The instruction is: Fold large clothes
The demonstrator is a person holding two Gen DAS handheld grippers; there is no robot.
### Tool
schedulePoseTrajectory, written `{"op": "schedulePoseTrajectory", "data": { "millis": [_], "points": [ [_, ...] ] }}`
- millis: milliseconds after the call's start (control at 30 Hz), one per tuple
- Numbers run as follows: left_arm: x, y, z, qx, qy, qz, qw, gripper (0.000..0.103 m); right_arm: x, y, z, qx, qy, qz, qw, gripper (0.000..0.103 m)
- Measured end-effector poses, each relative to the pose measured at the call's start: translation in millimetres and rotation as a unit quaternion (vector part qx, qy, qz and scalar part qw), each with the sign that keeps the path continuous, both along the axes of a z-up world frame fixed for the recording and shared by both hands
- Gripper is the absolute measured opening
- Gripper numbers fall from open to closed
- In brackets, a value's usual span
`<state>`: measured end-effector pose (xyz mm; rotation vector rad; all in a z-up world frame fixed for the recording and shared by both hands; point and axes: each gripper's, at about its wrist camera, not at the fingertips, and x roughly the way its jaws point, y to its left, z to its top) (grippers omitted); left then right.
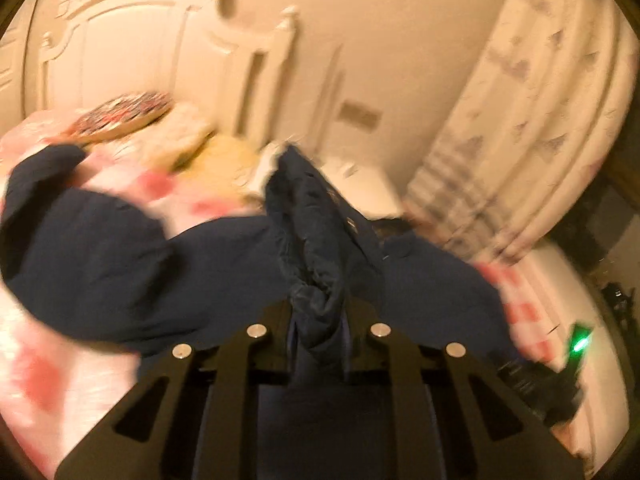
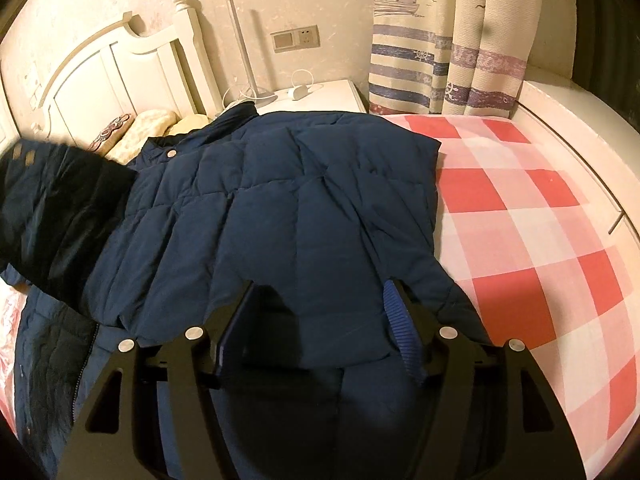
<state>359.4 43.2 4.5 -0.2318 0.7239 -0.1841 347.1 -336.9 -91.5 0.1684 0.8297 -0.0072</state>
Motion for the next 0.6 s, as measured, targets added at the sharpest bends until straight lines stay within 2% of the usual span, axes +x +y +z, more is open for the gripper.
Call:
{"op": "schedulePoseTrajectory", "data": {
  "millis": [100, 167, 200, 233, 267, 367, 400, 467, 567, 600],
  "points": [
    [5, 37, -38, 0.017, 0.075, 0.024, 0.9967, 0.031, 0, 0, 0, -0.001, 0.0, 0.0, 1.0, 0.064],
    [4, 59, -62, 0.052, 0.107, 0.067, 0.9906, 0.047, 0, 0, 0, -0.003, 0.001, -0.001, 1.0, 0.064],
    [0, 67, -66, 0.062, 0.107, 0.08, 0.9891, 0.053, 0, 0, 0, -0.004, 0.001, -0.001, 1.0, 0.064],
    [-3, 72, -66, 0.061, 0.099, 0.087, 0.9894, 0.064, 0, 0, 0, -0.007, 0.002, -0.001, 1.0, 0.064],
    [-6, 76, -63, 0.054, 0.087, 0.093, 0.9904, 0.07, 1, 0, 0, -0.008, 0.003, 0.0, 1.0, 0.064],
    [-23, 78, -38, 0.028, 0.017, 0.117, 0.9926, 0.08, 1, 1, -1, -0.013, 0.004, 0.0, 1.0, 0.065],
    [-28, 69, -29, 0.028, -0.003, 0.105, 0.9941, 0.08, 1, 1, -1, -0.014, 0.005, 0.0, 1.0, 0.065],
    [-26, 39, -23, 0.058, -0.011, 0.066, 0.9961, 0.081, 1, 1, -1, -0.015, 0.005, 0.0, 1.0, 0.065],
    [-9, -14, -41, 0.146, 0.014, -0.008, 0.9891, 0.081, 1, 1, -1, -0.015, 0.005, 0.0, 1.0, 0.065],
    [-5, -25, -51, 0.164, 0.025, -0.016, 0.986, 0.081, 1, 1, -1, -0.015, 0.005, 0.0, 1.0, 0.065]
  ]
}}
